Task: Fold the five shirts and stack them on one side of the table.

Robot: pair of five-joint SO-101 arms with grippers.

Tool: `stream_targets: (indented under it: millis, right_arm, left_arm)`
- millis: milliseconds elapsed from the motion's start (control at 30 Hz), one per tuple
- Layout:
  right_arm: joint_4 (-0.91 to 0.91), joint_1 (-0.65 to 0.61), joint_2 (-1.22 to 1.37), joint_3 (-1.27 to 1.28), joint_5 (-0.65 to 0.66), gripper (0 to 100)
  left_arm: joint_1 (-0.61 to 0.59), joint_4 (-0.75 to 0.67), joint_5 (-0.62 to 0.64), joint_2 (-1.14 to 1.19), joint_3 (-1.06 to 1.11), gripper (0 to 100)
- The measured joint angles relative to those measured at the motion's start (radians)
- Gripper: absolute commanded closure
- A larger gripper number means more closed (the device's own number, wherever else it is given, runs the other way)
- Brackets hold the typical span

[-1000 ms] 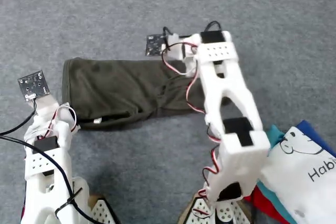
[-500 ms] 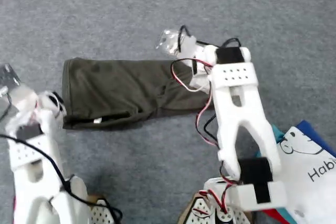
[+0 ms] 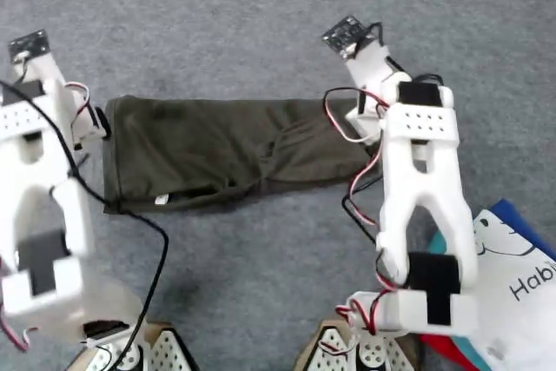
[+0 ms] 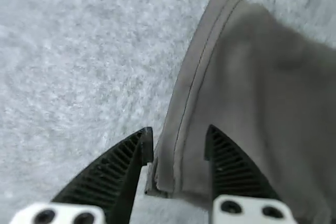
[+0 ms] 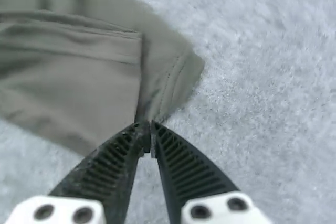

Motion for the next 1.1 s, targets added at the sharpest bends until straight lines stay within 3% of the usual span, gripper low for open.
stream_targets:
  millis: [333,867,1100]
  right_arm:
    - [-0.092,0.026,0.071,0.000,-0.029,98.8]
    - [-0.094,0.028,0.074,0.000,-0.029,98.8]
    - [-0.094,0.028,0.074,0.000,-0.029,98.8]
  left_arm:
    - [-0.006,0.144,-0.100,0.382,-0.322,81]
    - [-0.005,0.150,-0.103,0.476,-0.350,78]
    - [0.018,0.152,-0.094,0.563,-0.381,92]
